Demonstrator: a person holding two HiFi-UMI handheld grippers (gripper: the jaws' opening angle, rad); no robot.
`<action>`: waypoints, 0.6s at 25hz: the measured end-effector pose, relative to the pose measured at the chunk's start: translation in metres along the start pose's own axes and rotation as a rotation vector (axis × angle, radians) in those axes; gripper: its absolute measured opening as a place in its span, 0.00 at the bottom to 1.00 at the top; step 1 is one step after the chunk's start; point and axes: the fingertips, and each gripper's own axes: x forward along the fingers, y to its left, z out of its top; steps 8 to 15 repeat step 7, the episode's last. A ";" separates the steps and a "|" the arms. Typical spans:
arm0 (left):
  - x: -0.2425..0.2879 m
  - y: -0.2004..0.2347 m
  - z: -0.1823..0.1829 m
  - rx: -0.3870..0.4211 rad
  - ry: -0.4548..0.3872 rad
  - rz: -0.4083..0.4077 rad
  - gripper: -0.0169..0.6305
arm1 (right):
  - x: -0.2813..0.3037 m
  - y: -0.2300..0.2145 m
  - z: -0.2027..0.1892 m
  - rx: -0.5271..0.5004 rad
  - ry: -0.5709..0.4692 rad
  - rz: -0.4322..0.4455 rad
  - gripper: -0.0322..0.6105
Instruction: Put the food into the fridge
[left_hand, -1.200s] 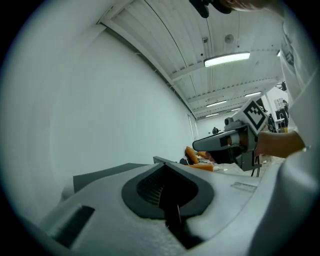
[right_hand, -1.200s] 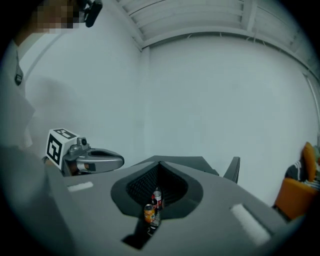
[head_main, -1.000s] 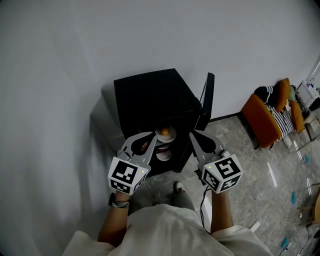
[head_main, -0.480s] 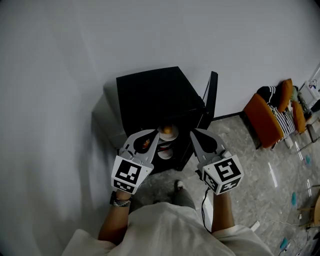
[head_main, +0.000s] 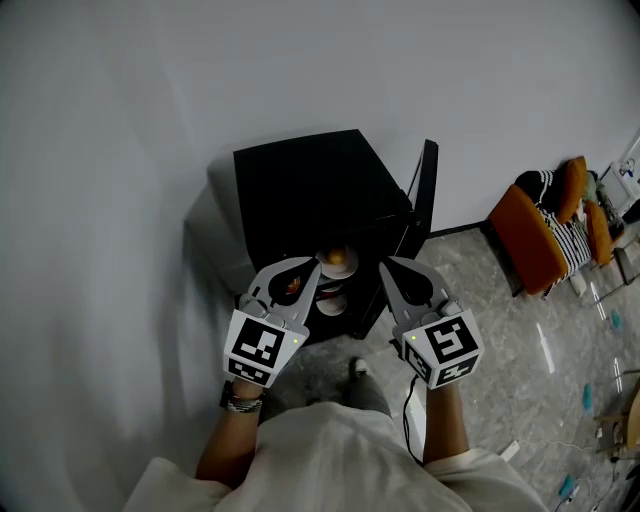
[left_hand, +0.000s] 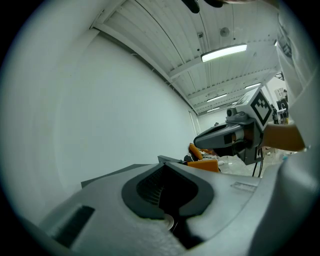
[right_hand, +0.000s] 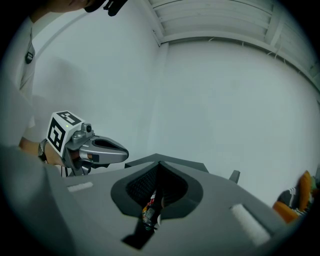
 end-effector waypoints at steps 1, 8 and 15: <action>0.000 0.000 0.000 0.001 0.001 0.000 0.03 | 0.000 0.000 0.000 -0.002 0.000 -0.001 0.06; 0.002 0.001 -0.002 0.003 0.010 -0.003 0.03 | 0.002 -0.001 0.001 -0.028 0.007 -0.007 0.06; 0.002 0.001 -0.002 0.003 0.010 -0.003 0.03 | 0.002 -0.001 0.001 -0.028 0.007 -0.007 0.06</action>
